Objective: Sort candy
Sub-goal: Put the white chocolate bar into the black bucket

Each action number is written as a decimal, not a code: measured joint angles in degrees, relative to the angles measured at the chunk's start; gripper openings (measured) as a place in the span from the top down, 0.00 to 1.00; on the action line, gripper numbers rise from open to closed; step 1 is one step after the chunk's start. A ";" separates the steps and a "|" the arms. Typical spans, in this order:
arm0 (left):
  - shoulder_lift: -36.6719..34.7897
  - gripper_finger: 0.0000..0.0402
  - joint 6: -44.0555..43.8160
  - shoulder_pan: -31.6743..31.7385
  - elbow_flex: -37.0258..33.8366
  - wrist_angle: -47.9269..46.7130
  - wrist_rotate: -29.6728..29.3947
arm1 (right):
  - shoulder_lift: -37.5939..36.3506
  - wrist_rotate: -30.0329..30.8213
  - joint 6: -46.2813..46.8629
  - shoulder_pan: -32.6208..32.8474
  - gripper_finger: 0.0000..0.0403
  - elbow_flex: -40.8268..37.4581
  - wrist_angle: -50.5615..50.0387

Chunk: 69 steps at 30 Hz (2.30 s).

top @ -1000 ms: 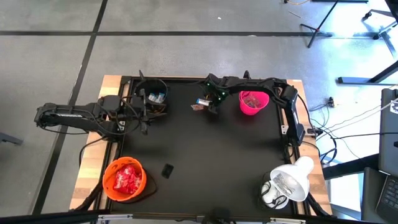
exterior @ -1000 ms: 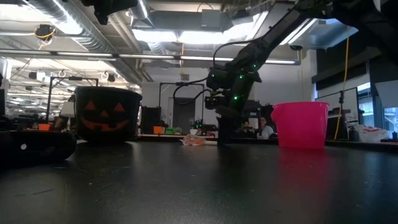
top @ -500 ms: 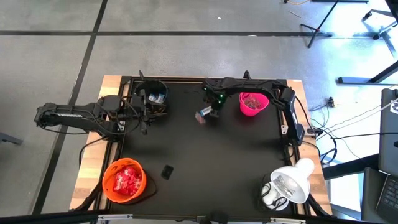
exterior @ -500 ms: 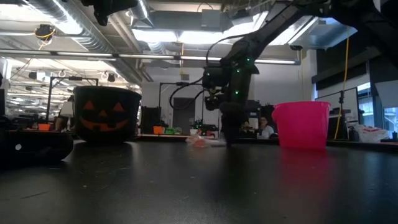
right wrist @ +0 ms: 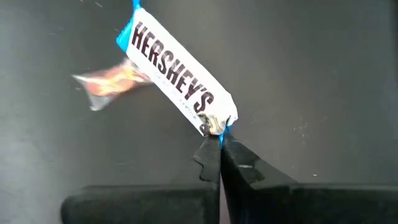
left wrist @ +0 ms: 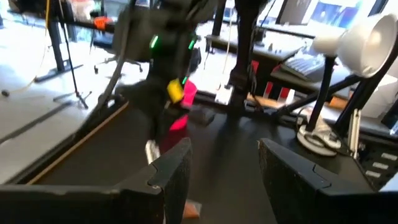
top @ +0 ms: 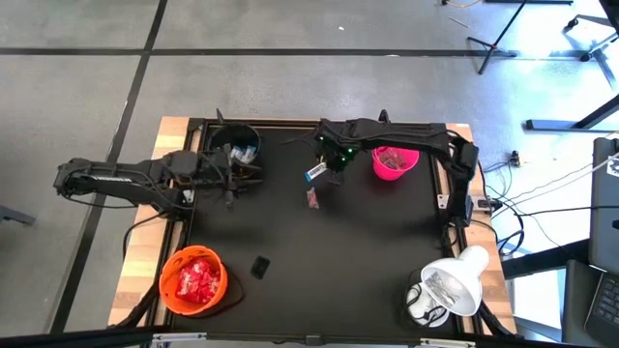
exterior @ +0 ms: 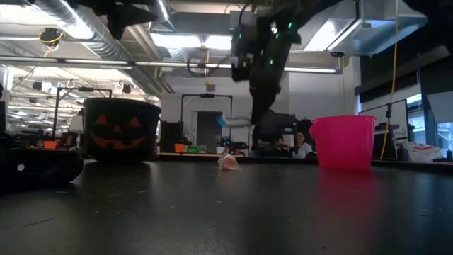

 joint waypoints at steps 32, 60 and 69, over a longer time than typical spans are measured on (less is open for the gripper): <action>31.72 0.56 -17.87 5.81 0.02 22.34 -2.10 | -9.39 17.69 2.04 12.50 1.00 0.11 10.59; 33.69 0.95 -11.69 4.90 0.02 24.80 -4.53 | -9.28 11.60 2.74 12.37 0.77 0.15 11.77; 27.17 0.97 -9.64 8.02 0.00 13.20 -5.01 | -13.31 13.27 4.94 12.41 0.45 0.26 8.67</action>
